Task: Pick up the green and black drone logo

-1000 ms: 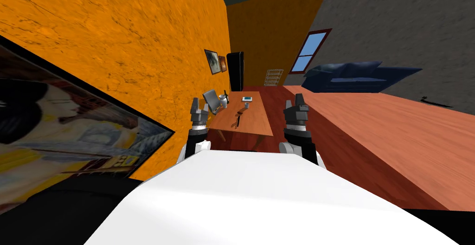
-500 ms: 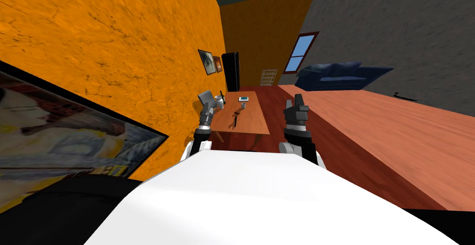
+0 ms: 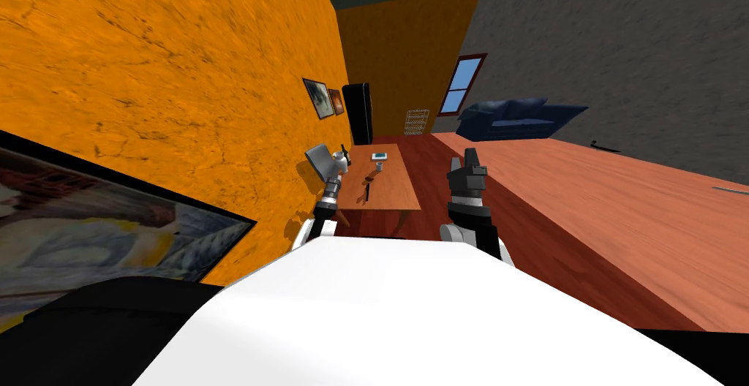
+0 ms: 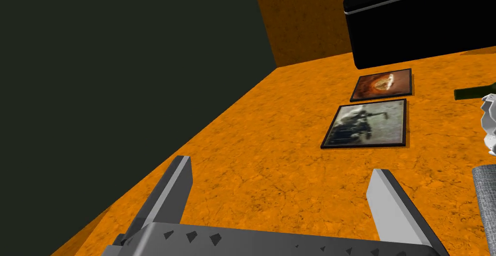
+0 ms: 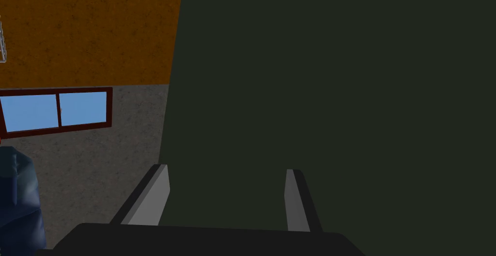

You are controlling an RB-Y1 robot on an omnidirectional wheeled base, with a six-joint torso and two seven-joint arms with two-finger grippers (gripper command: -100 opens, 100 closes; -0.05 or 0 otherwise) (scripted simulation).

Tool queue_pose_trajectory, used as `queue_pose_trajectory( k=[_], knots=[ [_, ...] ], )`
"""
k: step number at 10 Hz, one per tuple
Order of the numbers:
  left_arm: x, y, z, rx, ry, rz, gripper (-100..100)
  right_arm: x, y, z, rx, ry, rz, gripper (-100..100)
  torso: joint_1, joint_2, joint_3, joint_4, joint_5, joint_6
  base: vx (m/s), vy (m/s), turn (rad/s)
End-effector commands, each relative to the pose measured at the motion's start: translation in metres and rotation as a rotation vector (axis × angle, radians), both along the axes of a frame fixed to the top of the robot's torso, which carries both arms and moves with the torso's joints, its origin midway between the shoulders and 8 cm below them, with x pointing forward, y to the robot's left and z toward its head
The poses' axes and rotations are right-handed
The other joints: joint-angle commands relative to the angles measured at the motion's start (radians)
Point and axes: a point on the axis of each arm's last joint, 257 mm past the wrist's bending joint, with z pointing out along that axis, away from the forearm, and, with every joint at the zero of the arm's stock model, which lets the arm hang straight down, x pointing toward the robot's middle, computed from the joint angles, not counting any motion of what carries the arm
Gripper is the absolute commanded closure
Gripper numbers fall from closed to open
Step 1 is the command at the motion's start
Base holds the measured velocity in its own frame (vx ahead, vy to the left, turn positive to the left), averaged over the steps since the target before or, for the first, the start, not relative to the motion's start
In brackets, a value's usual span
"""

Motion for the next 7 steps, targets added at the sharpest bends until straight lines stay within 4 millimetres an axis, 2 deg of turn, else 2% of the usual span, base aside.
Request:
queue_pose_trajectory(
  k=[1,2,3,5,7],
  knots=[
    [0.010,0.002,-0.023,0.037,0.053,0.010,-100,0.000,0.000,0.000,0.000,0.000,0.000,0,0.000,0.000,0.000,0.000,0.000,0.000,0.007,-0.012,-0.115],
    [0.017,0.002,-0.038,0.071,0.089,0.018,-100,0.000,0.000,0.000,0.000,0.000,0.000,0,0.000,0.000,0.000,0.000,0.000,0.000,0.009,-0.017,-0.173],
    [0.018,0.003,-0.044,0.071,0.100,0.019,-100,0.000,0.000,0.000,0.000,0.000,0.000,0,0.000,0.000,0.000,0.000,0.000,0.000,0.006,-0.011,-0.058],
    [0.031,0.006,-0.077,0.142,0.179,0.037,-100,0.000,0.000,0.000,0.000,0.000,0.000,0,0.000,0.000,0.000,0.000,0.000,0.000,0.007,-0.013,-0.150],
    [0.037,0.009,-0.099,0.181,0.227,0.048,-100,0.000,0.000,0.000,0.000,0.000,0.000,0,0.000,0.000,0.000,0.000,0.000,0.000,0.007,-0.009,-0.088]
  ],
)
